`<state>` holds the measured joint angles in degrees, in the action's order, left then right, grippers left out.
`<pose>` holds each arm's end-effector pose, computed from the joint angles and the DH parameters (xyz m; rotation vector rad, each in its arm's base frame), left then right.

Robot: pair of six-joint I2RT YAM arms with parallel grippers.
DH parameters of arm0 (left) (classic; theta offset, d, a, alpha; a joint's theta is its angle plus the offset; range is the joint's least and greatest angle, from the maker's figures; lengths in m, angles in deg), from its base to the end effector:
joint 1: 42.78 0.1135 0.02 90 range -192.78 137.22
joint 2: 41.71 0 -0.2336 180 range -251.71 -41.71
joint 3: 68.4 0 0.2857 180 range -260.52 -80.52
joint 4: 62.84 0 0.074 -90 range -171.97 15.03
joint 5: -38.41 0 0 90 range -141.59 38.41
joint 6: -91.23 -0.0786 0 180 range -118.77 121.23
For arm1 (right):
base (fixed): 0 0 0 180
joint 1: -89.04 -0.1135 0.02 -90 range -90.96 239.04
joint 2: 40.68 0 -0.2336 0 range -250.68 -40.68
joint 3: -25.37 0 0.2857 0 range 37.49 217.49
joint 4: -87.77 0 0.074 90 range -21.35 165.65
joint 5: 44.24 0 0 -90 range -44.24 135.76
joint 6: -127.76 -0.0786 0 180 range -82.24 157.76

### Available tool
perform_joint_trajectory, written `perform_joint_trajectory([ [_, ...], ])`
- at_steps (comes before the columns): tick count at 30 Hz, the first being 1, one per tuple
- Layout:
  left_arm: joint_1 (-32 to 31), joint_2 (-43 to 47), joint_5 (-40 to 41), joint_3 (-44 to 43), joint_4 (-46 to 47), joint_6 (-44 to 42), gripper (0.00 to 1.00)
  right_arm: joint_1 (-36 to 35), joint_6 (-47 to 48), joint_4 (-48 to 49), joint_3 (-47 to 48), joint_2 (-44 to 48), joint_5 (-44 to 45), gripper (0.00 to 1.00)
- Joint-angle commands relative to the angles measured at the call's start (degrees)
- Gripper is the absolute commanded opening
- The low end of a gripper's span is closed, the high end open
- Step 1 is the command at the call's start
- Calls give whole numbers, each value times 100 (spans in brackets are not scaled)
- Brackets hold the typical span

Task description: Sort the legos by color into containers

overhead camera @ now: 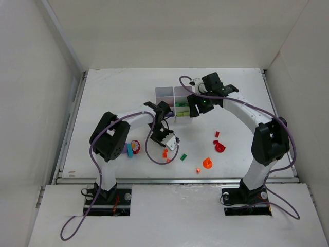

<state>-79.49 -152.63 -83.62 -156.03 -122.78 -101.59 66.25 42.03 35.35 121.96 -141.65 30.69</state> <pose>0.2816 -0.2620 0.0791 2.5354 0.8860 -0.5594 0.3898 0.1859 0.1956 -0.7010 2.4791 0.4596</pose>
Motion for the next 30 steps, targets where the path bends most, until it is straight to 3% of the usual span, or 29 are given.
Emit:
perform_joint_trajectory([
  [1,-29,123,101,53,-316,-1,0,73,65,92,158,139,-84,68],
  [9,41,228,48,-631,-703,429,0,73,65,92,316,139,-84,68],
  [17,524,413,-926,-1571,-879,1649,0,73,-198,92,641,192,-84,68],
  [20,866,413,-1515,-1792,-284,2746,0,73,-321,145,694,192,30,68],
  [21,972,413,-1682,-1792,371,3725,0,73,-383,214,746,252,30,68],
  [25,1403,518,-1518,-1389,2357,6161,0,73,-445,337,694,394,83,68],
  [30,1579,518,-1069,-1195,3708,7241,0,73,-577,338,545,446,136,68],
])
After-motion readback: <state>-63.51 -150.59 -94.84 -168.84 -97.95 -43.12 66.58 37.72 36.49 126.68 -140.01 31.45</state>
